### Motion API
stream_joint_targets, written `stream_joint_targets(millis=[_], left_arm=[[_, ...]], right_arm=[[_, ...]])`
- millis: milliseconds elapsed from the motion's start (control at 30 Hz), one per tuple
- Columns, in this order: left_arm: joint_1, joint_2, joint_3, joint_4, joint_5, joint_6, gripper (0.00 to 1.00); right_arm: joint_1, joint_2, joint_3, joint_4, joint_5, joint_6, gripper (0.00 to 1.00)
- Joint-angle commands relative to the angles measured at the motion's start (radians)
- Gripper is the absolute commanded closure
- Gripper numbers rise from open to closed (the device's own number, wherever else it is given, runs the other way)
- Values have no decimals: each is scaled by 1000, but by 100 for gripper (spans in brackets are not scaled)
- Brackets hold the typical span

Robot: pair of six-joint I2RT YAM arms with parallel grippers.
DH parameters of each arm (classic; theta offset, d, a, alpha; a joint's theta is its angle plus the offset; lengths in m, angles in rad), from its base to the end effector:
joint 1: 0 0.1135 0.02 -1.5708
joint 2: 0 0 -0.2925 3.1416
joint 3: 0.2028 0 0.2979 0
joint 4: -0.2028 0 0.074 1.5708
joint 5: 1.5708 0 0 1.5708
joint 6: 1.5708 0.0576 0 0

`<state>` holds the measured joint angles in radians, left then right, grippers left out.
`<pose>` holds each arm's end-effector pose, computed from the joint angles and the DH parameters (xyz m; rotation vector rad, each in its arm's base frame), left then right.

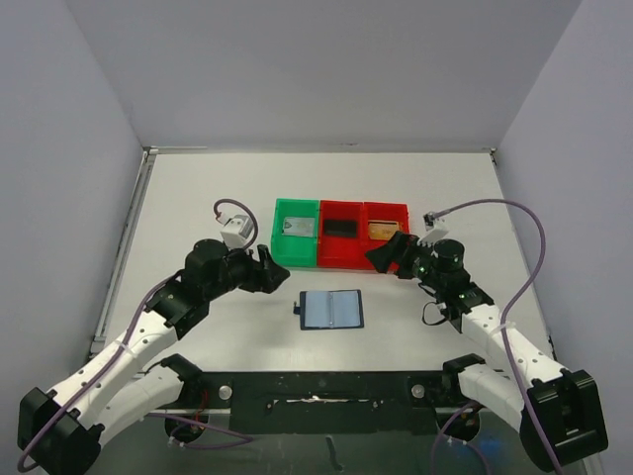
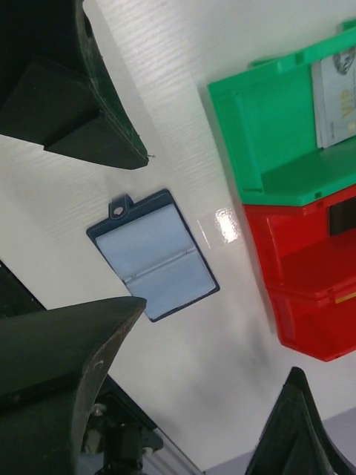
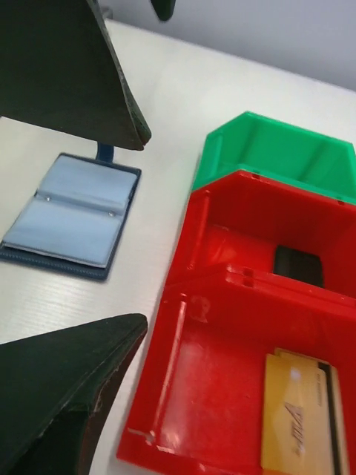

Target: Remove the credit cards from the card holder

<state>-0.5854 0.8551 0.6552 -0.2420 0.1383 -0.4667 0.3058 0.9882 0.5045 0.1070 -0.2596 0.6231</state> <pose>0.1993 -0.1417 0.2791 0.2166 2.0917 -0.7938 0.2491 0.0941 0.2275 0.1427 2.0301 0.8539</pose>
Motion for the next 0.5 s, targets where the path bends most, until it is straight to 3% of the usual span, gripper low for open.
stream_joint_targets(millis=[0, 100, 200, 467], left_arm=[[6, 5, -66, 198, 110, -138, 35], [5, 43, -88, 255, 170, -195, 38], [-9, 99, -79, 265, 212, -230, 39], [-227, 255, 10, 214, -5, -265, 40]], right_arm=[[-5, -81, -132, 238, -103, 237, 2], [-4, -86, -191, 216, -93, 306, 2], [-2, -66, -202, 138, -136, 274, 3], [55, 5, -130, 29, -220, 250, 0]])
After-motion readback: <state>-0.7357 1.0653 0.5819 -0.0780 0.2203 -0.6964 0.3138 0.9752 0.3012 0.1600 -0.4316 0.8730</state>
